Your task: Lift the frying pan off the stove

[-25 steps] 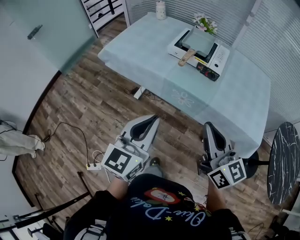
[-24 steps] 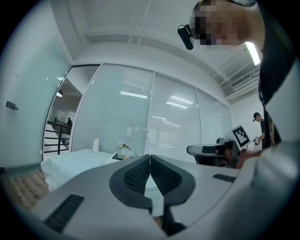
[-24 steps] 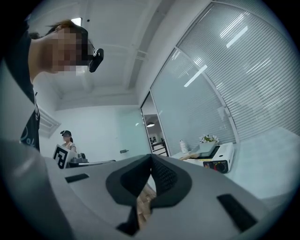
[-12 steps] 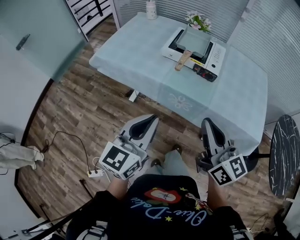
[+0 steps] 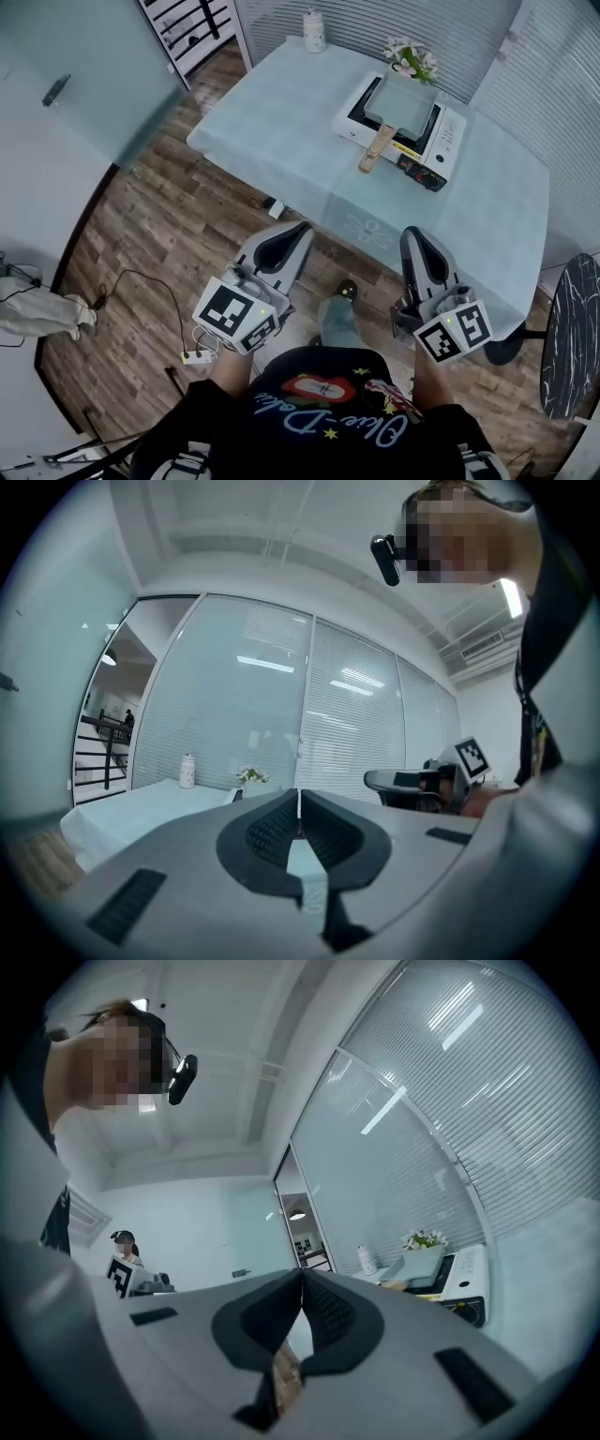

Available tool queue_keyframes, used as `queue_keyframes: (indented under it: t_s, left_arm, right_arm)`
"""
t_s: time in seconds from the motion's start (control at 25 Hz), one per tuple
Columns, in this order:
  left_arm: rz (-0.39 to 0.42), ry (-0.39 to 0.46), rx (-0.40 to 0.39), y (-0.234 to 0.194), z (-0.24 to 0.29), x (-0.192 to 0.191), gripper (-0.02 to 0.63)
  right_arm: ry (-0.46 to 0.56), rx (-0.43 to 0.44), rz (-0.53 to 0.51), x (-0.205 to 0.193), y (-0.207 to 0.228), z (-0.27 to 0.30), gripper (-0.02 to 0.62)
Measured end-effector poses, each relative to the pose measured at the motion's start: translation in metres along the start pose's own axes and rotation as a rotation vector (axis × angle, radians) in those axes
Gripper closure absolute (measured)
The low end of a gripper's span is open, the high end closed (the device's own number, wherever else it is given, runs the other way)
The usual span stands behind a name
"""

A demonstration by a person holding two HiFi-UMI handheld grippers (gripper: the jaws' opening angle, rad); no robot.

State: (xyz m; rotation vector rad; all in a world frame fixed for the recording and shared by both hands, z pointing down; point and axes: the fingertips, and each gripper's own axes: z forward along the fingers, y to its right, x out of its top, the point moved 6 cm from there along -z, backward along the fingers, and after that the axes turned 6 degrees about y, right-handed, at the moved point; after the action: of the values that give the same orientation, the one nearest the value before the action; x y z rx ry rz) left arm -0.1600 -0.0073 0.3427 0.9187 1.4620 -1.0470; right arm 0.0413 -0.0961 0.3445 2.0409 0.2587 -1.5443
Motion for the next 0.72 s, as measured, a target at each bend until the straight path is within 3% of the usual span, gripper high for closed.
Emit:
queue_keyframes:
  t_s: [0.4, 0.72]
  left_arm:
    - [0.015, -0.032, -0.016, -0.049, 0.060, 0.003, 0.600]
    - [-0.034, -0.040, -0.097, -0.068, 0.111, 0.002, 0.600]
  right_arm:
    - [-0.015, 0.026, 0.025, -0.005, 0.042, 0.063, 0.594]
    - [-0.031, 0.032, 0.026, 0.000, 0.070, 0.092, 0.594]
